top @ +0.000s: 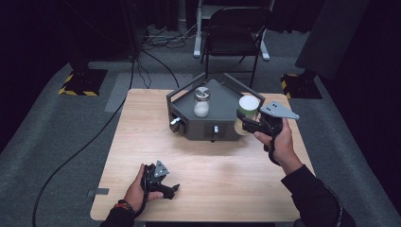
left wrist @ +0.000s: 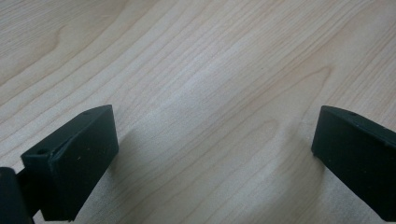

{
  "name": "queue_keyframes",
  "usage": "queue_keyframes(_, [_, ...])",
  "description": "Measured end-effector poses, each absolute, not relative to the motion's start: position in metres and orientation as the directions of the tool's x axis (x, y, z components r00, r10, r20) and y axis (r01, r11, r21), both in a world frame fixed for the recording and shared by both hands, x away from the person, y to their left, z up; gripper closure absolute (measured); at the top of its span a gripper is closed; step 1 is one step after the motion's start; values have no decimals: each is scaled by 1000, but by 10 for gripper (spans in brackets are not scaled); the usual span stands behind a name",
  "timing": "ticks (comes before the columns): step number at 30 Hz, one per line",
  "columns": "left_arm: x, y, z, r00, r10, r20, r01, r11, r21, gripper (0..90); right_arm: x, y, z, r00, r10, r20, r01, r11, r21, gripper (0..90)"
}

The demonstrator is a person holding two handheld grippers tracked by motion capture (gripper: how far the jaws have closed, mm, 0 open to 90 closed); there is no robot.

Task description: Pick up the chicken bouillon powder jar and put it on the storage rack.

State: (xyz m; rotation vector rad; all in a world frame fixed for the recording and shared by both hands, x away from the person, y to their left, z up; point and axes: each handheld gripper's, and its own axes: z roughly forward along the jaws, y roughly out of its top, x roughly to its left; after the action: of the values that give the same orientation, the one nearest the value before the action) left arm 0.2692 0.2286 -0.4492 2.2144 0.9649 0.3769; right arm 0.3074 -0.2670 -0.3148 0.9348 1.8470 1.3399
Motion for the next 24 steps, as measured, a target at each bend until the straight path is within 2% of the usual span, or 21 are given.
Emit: queue_keyframes(24, [269, 229, -449, 686, 728, -5, 531, -496, 687, 0, 345, -237, -305, -485, 869, -97, 157, 195, 968, 338])
